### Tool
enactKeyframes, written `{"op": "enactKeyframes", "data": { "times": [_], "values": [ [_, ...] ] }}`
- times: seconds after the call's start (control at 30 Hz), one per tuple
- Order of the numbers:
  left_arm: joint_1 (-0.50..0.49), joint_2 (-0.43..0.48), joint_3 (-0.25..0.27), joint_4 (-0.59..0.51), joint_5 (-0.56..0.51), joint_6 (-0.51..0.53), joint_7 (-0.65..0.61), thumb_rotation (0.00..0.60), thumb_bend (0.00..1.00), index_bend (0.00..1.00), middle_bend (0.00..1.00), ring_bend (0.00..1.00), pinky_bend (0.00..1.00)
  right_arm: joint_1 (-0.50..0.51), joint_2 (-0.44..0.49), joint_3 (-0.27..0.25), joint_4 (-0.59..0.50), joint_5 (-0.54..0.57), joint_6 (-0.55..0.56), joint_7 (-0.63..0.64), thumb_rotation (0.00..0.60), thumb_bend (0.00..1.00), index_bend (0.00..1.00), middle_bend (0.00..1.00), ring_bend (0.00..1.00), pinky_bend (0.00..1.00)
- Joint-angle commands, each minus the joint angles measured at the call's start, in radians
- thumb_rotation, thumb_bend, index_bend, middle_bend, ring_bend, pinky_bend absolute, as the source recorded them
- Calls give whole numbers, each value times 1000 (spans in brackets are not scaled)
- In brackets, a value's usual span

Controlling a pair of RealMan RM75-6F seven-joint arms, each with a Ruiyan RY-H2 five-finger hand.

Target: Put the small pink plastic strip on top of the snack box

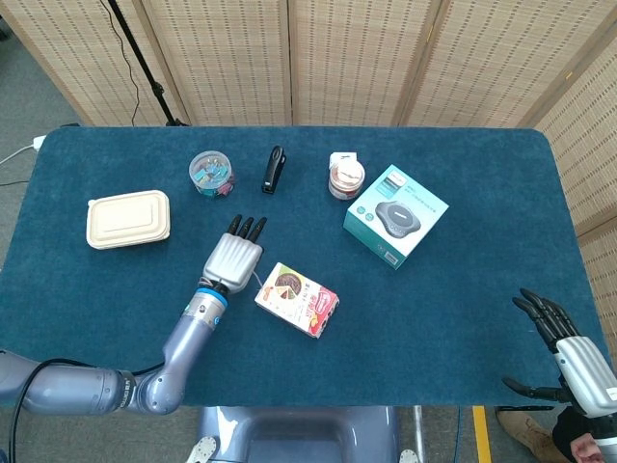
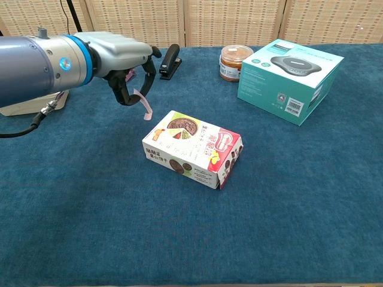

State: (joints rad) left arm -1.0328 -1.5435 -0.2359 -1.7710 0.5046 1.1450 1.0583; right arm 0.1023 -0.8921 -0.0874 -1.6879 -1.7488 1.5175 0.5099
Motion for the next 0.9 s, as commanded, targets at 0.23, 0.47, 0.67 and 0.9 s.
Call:
{"op": "enactKeyframes", "data": {
  "times": [0.23,0.47,0.67,0.9],
  "values": [
    [-75,-64,12,34,-55,16,56,600,456,630,0,0,0,1,2,1,7,1,3,17,600,0,0,0,0,0],
    [-113,-130,31,102,-70,19,74,600,470,630,0,0,0,3,3,1,16,0,3,34,600,0,0,0,0,0],
    [-133,-147,24,114,-104,41,91,600,470,630,0,0,0,4,3,2,21,2,3,43,600,0,0,0,0,0],
    [-148,-158,26,116,-130,53,106,600,469,624,0,0,0,5,3,0,17,-5,4,39,600,0,0,0,0,0]
  ]
}}
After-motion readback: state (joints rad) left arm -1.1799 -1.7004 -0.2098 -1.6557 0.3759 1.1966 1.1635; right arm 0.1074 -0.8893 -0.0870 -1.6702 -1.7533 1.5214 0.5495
